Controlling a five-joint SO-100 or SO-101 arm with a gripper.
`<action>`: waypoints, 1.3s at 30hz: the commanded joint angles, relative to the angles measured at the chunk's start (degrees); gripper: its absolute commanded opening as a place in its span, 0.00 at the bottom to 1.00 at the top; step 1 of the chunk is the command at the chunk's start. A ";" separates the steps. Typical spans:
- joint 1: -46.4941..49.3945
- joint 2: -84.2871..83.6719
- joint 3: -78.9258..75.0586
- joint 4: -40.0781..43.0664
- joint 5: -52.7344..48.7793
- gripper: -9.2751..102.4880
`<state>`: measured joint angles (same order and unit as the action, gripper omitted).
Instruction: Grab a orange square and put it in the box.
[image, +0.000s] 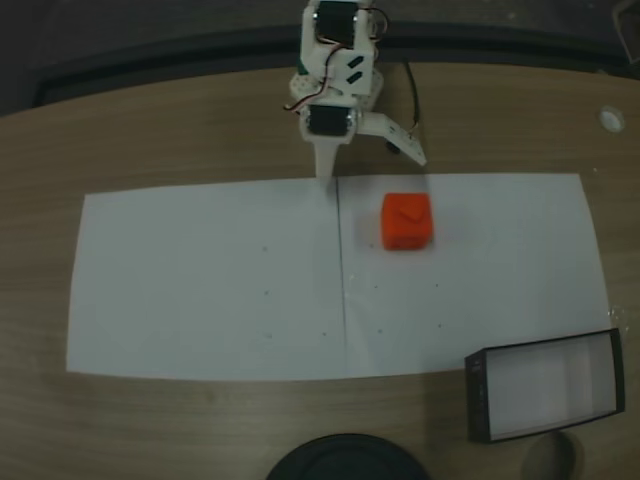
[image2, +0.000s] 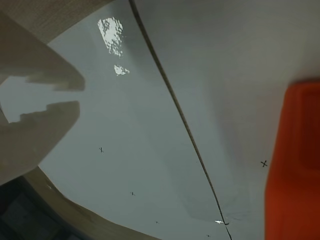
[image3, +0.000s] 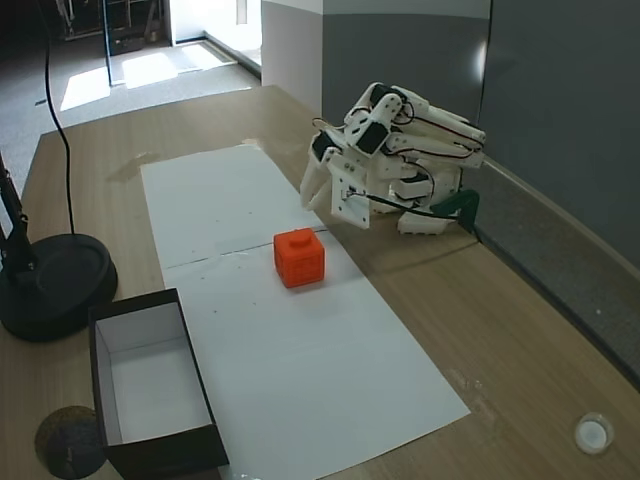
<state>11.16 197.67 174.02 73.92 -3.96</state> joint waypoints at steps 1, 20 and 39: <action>-0.18 1.58 -2.02 0.18 0.00 0.08; -0.18 1.58 -2.02 0.18 0.00 0.08; 0.00 1.58 -0.70 -26.37 0.00 0.13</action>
<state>11.16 197.67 175.61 52.73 -4.48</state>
